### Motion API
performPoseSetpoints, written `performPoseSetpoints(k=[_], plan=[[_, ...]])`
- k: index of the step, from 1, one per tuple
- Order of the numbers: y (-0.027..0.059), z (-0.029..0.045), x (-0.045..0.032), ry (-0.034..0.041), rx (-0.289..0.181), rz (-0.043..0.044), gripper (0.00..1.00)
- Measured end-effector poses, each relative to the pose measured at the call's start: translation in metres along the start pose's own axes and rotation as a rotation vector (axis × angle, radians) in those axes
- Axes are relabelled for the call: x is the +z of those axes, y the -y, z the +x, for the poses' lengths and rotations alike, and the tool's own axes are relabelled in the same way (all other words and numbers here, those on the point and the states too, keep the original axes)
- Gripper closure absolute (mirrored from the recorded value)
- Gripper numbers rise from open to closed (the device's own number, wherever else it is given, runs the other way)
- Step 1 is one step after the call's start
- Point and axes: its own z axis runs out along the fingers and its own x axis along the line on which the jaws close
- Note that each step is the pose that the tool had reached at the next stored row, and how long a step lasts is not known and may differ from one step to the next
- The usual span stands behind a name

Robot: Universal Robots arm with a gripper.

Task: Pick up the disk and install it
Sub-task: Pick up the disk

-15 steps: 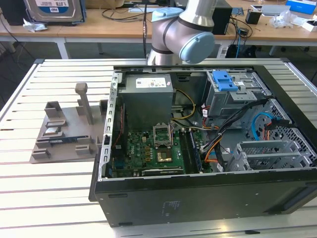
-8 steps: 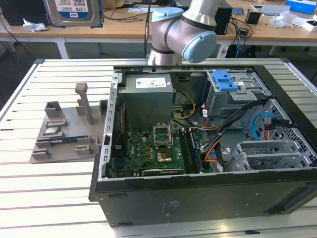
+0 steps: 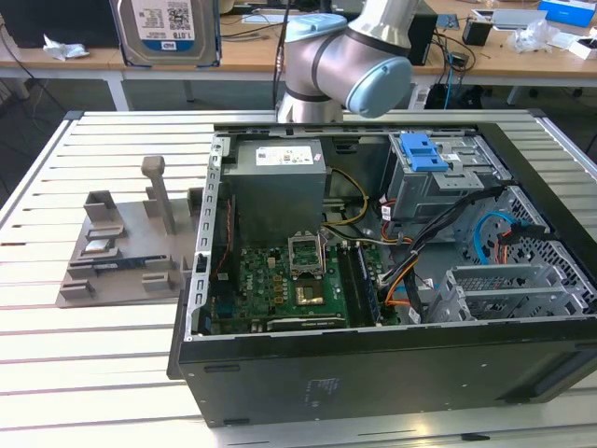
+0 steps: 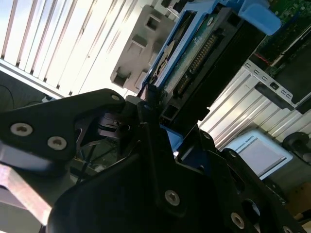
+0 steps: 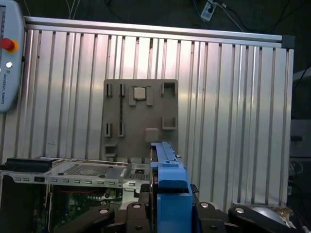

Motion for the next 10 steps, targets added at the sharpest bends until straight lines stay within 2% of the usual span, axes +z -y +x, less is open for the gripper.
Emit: performPoseSetpoints(k=[1, 4, 10], plan=[[0.0022, 0.0003, 0.0016, 0.0, 0.0, -0.0002, 0.63], [0.0158, 0.0016, 0.0115, 0.0003, 0.0, -0.0018, 0.63], [0.0373, 0.0031, 0.0215, 0.0002, 0.0, -0.0047, 0.63]])
